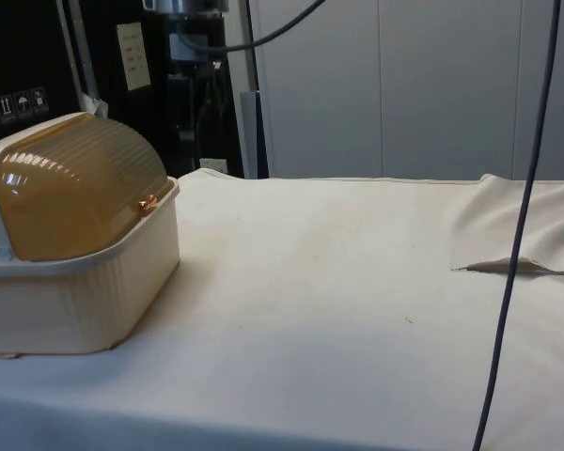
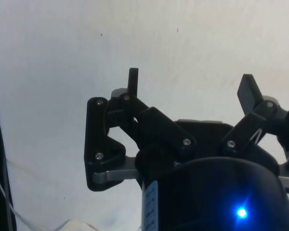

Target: Open the lid, then close it.

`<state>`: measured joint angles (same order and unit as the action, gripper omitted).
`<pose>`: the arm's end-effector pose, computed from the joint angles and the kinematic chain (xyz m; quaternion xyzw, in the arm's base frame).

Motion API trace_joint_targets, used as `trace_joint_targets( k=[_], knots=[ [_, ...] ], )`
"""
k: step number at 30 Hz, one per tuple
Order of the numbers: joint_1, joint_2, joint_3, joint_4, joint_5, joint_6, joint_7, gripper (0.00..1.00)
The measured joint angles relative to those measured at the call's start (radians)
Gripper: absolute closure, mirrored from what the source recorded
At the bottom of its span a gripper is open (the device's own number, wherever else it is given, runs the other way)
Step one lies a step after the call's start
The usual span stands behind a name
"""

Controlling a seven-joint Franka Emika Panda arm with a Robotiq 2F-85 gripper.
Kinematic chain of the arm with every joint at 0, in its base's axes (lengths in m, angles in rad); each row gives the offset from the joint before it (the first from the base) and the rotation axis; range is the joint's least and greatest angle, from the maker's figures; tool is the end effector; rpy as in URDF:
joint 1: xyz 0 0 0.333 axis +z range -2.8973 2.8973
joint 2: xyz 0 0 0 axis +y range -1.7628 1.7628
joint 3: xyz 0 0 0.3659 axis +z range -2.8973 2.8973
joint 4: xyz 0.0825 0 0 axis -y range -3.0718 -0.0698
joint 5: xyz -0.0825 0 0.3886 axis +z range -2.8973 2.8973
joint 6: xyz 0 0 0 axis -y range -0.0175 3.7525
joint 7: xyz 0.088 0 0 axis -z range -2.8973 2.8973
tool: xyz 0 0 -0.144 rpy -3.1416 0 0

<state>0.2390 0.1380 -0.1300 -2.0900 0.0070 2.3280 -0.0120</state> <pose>0.5883 0.0662 0.3782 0.9969 0.0592 0.0508 0.0038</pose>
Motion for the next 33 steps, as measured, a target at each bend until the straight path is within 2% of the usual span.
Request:
trace_joint_targets(
  k=[13,22,33],
  knots=[
    [-0.002,0.064,0.005,0.000,0.010,0.096,-0.001,0.00],
    [-0.004,0.101,0.002,0.022,0.010,0.122,-0.013,0.00],
    [-0.005,0.150,0.002,0.058,0.039,0.147,-0.077,0.00]
  ],
)
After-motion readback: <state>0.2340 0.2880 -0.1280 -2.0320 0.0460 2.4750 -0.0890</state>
